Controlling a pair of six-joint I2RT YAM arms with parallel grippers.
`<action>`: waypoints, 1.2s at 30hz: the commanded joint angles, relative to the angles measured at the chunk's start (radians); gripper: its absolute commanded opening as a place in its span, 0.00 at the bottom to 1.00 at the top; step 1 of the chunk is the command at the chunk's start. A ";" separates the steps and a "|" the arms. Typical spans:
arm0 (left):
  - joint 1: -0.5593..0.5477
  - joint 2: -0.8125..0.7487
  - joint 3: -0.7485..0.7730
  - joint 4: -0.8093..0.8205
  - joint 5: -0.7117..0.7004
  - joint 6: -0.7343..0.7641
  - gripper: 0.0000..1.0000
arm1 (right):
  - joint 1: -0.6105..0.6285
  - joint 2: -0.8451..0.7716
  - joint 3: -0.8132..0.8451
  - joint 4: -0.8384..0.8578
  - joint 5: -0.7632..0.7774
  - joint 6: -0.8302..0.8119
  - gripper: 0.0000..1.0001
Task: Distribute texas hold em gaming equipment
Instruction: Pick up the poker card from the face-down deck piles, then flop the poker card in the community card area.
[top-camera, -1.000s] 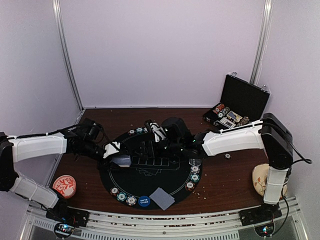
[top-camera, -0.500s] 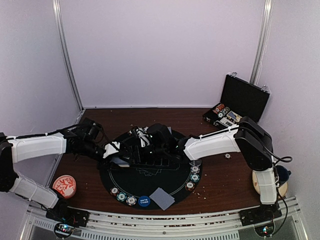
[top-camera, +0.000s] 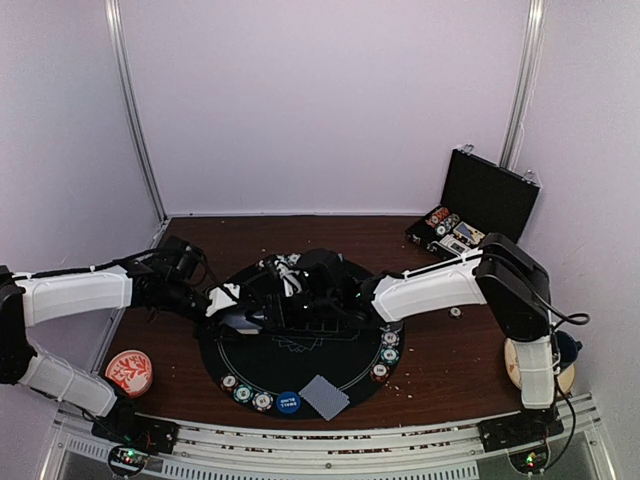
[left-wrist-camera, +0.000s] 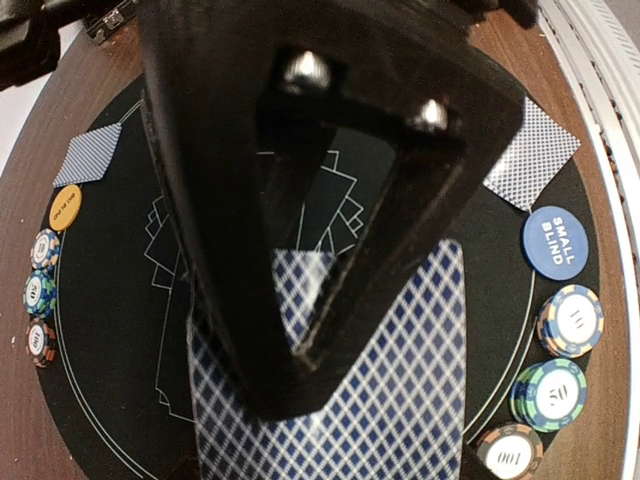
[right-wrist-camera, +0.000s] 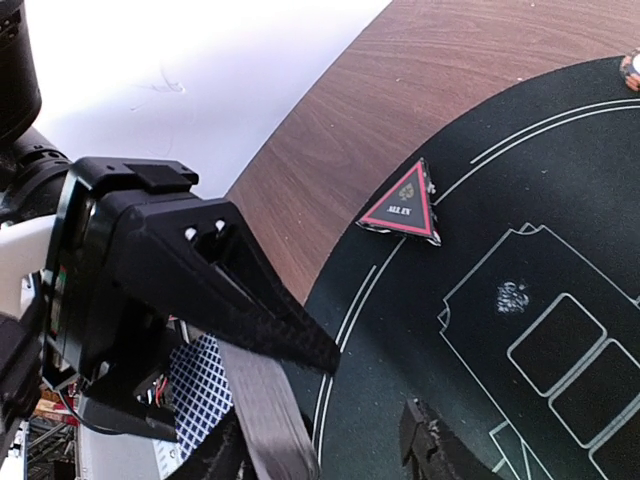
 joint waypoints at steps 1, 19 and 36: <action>-0.004 -0.012 0.005 0.026 0.034 0.013 0.13 | -0.023 -0.047 -0.044 -0.082 0.057 -0.030 0.48; 0.003 0.023 0.012 0.065 -0.037 -0.031 0.12 | -0.051 -0.224 -0.147 -0.123 0.063 -0.062 0.00; 0.214 0.067 0.082 0.031 -0.048 -0.057 0.12 | -0.038 -0.071 0.203 -0.590 0.795 -0.287 0.00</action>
